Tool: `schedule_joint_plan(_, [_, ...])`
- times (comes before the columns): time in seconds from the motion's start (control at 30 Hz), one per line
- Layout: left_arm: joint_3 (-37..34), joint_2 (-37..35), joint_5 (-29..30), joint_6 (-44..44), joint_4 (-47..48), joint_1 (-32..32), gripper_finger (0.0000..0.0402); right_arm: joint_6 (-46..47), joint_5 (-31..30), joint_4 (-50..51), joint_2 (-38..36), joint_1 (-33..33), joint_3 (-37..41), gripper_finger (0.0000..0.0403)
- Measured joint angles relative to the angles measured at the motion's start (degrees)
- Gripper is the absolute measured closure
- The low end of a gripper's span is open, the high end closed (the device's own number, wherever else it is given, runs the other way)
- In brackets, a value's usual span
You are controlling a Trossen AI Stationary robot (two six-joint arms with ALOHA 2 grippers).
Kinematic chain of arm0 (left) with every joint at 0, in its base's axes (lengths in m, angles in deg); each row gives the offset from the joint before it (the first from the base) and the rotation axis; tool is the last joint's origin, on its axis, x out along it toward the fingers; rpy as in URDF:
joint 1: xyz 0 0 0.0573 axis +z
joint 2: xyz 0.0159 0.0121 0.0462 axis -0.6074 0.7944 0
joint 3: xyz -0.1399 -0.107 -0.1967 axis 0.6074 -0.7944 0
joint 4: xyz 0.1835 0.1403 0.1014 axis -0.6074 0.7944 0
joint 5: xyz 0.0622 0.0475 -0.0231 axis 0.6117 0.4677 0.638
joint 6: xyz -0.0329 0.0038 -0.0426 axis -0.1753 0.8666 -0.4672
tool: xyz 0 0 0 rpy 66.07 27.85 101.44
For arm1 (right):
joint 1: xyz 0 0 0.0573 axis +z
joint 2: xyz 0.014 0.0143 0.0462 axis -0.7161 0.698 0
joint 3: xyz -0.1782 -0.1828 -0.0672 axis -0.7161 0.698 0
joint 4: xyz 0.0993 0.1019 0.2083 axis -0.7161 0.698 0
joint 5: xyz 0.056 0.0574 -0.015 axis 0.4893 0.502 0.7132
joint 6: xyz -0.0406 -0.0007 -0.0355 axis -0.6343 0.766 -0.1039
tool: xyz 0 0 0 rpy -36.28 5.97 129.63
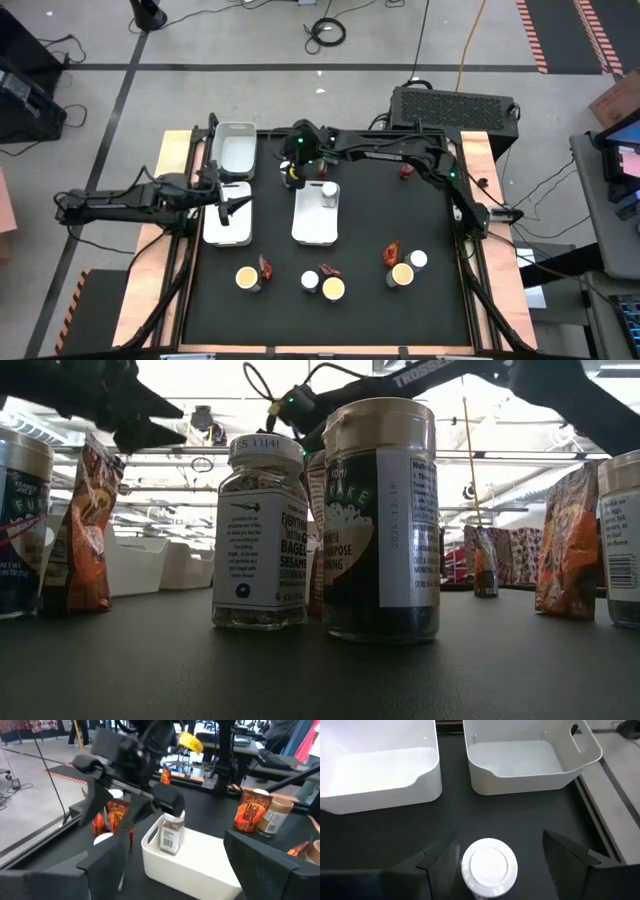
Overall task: Sort spices by type
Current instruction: Put the white seasoning bottle into the right white bin
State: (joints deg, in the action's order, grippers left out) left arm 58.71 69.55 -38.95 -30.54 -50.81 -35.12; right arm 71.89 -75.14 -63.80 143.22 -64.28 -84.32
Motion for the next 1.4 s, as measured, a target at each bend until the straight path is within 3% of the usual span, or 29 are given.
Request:
schedule_joint_plan(0.3, [-1.91, -0.11, -1.82, 1.25, -1.87, -0.96, 0.0075, 0.95, 0.11, 9.93, 6.60, -0.20, -9.44, 0.0099])
schedule_joint_plan(0.5, [-1.91, -0.11, -1.86, 2.63, -1.75, -0.94, 0.0075, 1.79, -0.60, 10.75, 7.68, -0.59, -9.87, 0.0065])
schedule_joint_plan(0.67, [-1.91, -0.11, -1.86, 2.58, -1.68, -0.94, 0.0075, 1.94, -0.60, 11.11, 7.88, -0.66, -9.87, 0.0064])
schedule_joint_plan(0.9, [-1.91, -0.11, -1.86, 2.15, -1.72, -0.94, 0.0075, 2.03, -0.33, 11.54, 8.35, -0.63, -9.87, 0.0111])
schedule_joint_plan(1.23, [-1.89, -0.11, -1.64, 1.16, -1.70, -0.94, 0.0075, 1.90, -0.11, 11.53, 8.08, -0.55, -9.87, 0.0262])
schedule_joint_plan(1.4, [-1.89, -0.11, -1.62, 1.16, -1.65, -0.94, 0.0075, 1.46, -0.20, 11.99, 6.10, -0.48, -9.76, 0.0267])
